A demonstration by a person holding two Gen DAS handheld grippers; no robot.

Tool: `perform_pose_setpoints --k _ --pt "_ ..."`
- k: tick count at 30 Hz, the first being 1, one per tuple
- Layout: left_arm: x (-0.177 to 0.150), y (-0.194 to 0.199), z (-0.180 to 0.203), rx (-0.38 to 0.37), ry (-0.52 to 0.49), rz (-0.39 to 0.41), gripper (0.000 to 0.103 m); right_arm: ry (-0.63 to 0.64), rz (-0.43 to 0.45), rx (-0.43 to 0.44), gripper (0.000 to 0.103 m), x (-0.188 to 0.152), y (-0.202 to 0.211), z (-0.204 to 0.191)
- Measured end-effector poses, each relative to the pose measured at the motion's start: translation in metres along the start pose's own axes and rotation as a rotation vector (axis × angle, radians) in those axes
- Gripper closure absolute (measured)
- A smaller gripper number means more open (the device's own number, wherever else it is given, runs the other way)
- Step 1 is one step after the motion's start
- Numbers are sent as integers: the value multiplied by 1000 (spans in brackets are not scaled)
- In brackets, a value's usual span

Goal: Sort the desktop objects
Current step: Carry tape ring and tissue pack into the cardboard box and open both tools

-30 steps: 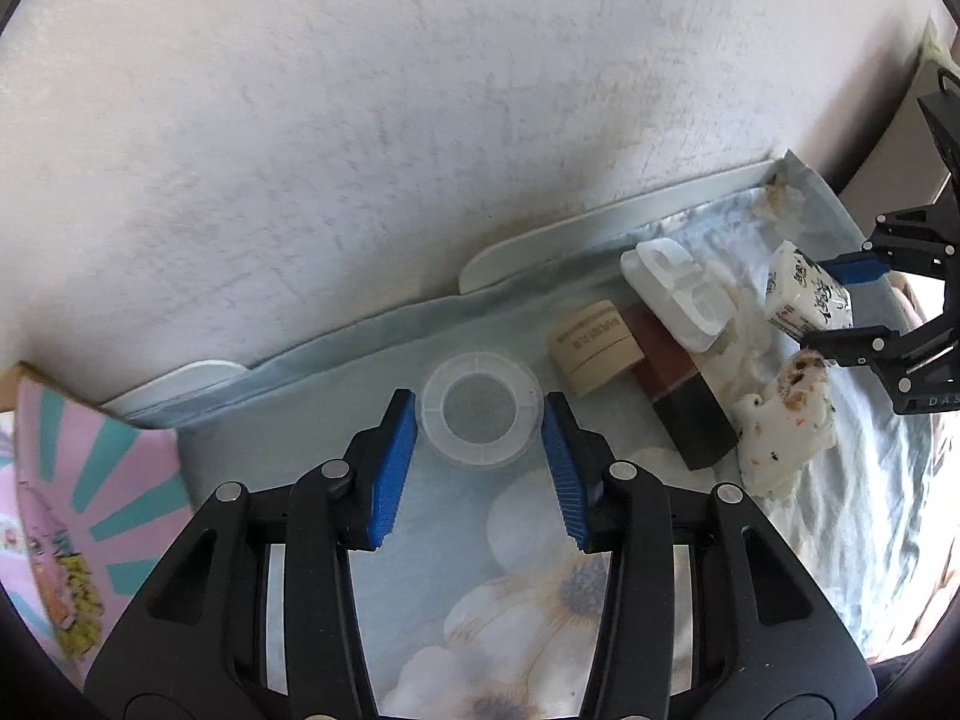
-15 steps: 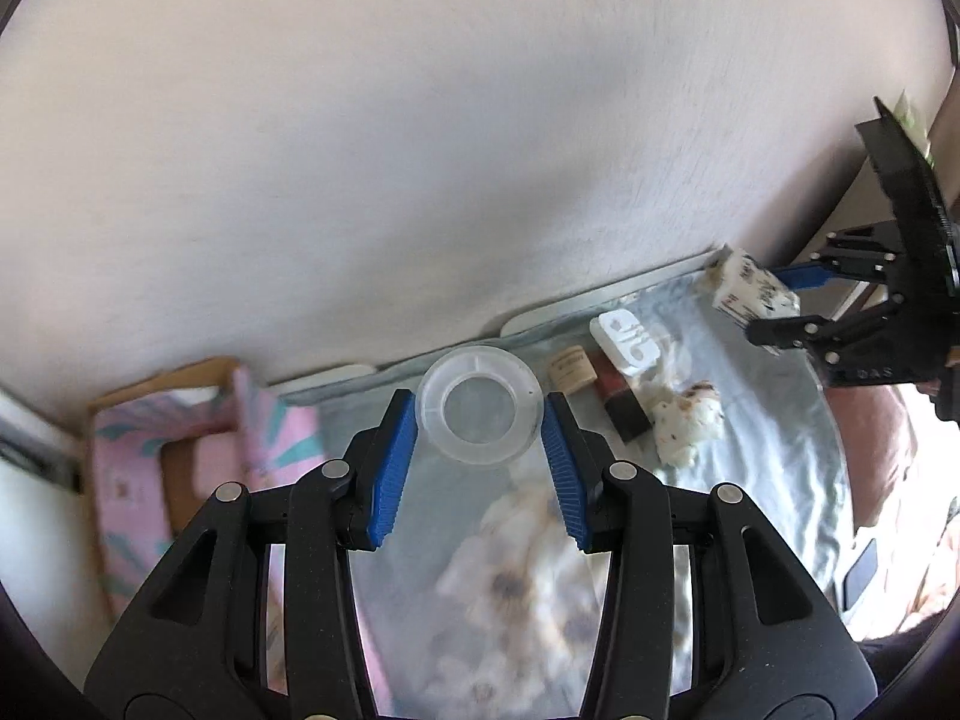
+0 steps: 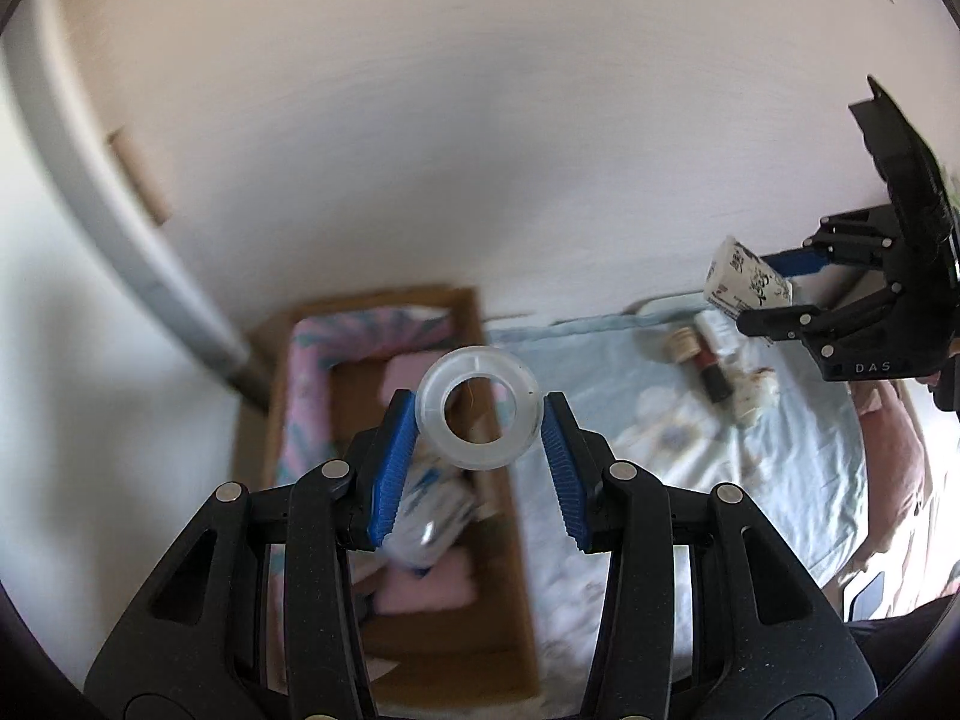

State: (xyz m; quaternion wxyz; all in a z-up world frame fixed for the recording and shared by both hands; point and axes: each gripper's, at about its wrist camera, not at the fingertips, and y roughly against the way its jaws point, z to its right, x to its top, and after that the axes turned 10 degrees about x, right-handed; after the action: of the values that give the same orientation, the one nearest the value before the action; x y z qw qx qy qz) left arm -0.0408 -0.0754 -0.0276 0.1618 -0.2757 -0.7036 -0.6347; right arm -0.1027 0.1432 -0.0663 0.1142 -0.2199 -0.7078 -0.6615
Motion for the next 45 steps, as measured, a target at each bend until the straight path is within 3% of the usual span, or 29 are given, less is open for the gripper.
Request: perform_pose_setpoints --k 11,22,31,39,42,44,45 --pt "-63 -9 -63 55 125 -106 64 125 -44 126 61 62 -52 -82" --pt "-113 -50 -78 49 200 -229 64 161 -145 211 61 106 -110 -139" --pt "-121 -63 -72 16 214 -257 64 166 -219 245 61 109 -142 -158" --pt "-121 -70 -65 13 198 -262 64 156 -228 241 61 112 -141 -155" --pt "-121 -70 -65 -19 203 -267 64 127 -230 280 60 114 -143 -152" --pt "-120 -72 -64 -27 207 -271 64 98 -237 318 56 114 -145 -150" --pt "-121 -74 -64 -25 210 -282 61 85 -237 318 49 113 -146 -149"
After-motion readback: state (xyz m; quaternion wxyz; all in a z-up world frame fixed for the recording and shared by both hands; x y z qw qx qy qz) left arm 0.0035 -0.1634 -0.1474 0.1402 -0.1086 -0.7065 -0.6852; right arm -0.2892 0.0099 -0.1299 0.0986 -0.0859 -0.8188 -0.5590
